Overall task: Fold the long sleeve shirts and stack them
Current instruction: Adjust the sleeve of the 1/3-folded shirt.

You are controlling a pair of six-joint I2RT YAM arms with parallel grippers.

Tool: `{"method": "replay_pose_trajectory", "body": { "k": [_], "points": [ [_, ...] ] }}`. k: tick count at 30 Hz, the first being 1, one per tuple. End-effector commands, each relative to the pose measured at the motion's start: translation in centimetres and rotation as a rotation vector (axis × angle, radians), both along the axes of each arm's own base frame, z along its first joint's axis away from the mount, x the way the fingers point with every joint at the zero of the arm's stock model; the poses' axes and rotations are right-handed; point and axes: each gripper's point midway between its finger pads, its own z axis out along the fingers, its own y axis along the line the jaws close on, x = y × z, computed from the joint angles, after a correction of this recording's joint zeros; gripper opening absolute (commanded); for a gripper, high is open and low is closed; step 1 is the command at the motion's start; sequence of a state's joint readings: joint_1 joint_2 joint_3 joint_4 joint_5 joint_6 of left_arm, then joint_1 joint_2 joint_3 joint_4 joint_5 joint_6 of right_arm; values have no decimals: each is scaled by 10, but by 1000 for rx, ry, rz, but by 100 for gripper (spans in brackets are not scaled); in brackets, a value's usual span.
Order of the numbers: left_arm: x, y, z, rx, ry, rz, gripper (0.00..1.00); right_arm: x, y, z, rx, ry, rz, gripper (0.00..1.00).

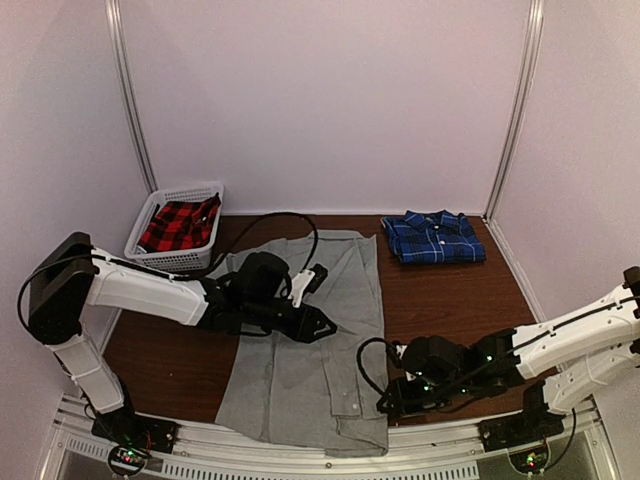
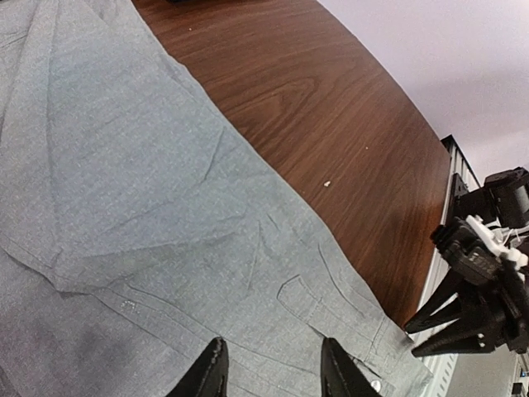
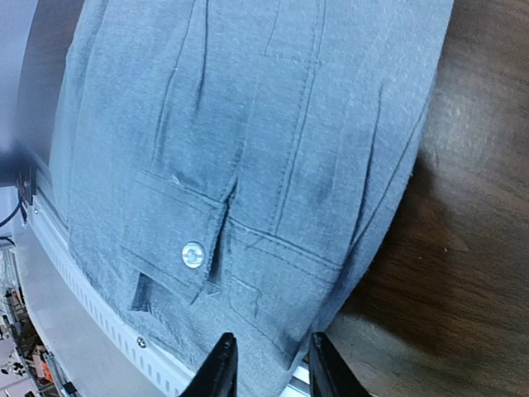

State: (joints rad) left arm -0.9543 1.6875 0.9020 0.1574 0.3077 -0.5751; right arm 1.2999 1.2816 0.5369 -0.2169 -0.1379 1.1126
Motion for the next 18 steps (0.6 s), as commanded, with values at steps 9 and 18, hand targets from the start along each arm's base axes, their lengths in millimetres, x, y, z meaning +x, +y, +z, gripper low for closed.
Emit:
{"method": "replay_pose_trajectory", "body": {
  "k": [9, 18],
  "points": [
    [101, -4, -10, 79, -22, 235, 33, 69, -10, 73, 50, -229, -100, 38],
    [144, -2, -57, 194, 23, 305, 33, 142, -16, 112, 141, -363, -189, 38]
  ]
}}
